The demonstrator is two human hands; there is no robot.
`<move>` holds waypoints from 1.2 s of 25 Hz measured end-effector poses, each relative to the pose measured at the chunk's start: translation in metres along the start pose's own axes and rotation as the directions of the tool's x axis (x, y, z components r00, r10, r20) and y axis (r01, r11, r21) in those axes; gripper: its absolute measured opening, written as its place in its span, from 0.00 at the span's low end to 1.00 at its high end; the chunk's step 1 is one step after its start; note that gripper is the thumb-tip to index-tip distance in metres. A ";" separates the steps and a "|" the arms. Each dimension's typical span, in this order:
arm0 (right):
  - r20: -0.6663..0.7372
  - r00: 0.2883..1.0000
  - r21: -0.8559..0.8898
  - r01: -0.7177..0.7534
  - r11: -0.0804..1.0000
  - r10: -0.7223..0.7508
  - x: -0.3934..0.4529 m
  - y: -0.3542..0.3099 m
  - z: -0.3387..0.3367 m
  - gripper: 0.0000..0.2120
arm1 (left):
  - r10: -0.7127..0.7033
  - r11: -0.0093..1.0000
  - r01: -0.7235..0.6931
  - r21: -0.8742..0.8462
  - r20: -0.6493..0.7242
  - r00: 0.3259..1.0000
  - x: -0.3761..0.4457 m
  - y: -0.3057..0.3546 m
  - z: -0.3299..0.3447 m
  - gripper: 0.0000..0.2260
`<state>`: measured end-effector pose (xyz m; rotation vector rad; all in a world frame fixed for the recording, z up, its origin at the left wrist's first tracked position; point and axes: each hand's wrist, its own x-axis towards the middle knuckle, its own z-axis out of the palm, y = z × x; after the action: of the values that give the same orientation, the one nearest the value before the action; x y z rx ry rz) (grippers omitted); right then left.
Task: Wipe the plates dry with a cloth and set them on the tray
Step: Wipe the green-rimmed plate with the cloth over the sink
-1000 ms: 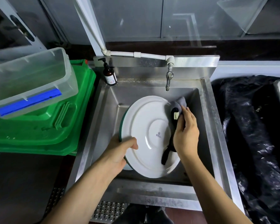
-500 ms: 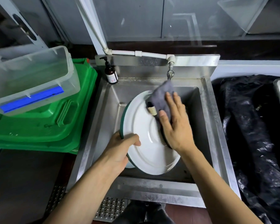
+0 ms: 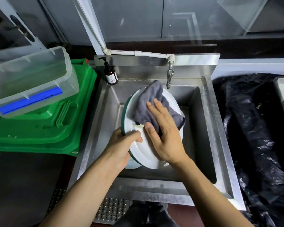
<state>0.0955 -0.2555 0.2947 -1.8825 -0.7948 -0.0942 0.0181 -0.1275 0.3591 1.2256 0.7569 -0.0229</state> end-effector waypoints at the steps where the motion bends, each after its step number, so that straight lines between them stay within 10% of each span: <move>1: -0.047 0.994 0.003 -0.102 0.995 0.102 0.000 0.006 -0.004 0.29 | -0.007 1.000 0.007 -0.001 0.011 1.000 -0.002 -0.001 -0.001 0.14; 5: -0.106 0.921 0.070 -0.368 0.927 0.374 -0.001 0.022 -0.008 0.31 | -0.018 0.999 0.017 0.037 0.033 0.999 -0.005 -0.002 0.002 0.10; 11: 0.041 0.997 0.095 0.058 0.994 -0.063 -0.005 -0.004 0.007 0.23 | 0.045 0.999 -0.045 0.020 0.000 0.999 0.001 -0.002 0.003 0.16; 15: -0.080 0.953 0.219 -0.269 0.938 0.292 0.013 -0.008 -0.007 0.22 | 0.015 0.999 -0.015 0.032 -0.011 1.000 -0.002 0.000 0.005 0.09; 20: 0.064 0.982 0.423 -0.190 0.886 0.179 -0.008 -0.037 0.006 0.20 | 0.091 0.995 -0.090 0.038 -0.012 0.996 0.004 0.005 0.007 0.16; 25: 0.159 0.874 0.506 -0.471 0.722 0.458 -0.034 -0.043 0.004 0.24 | 0.086 0.994 -0.092 -0.056 -0.097 0.992 0.011 0.004 0.004 0.10; 30: -0.052 0.948 0.432 -0.262 0.863 0.314 -0.059 -0.043 0.012 0.20 | -0.002 0.972 -0.017 -0.233 -0.081 0.997 0.018 0.003 0.006 0.12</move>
<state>0.0224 -0.2630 0.2990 -1.5431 -0.3988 0.1425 0.0357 -0.1252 0.3526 1.0089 0.8018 0.1197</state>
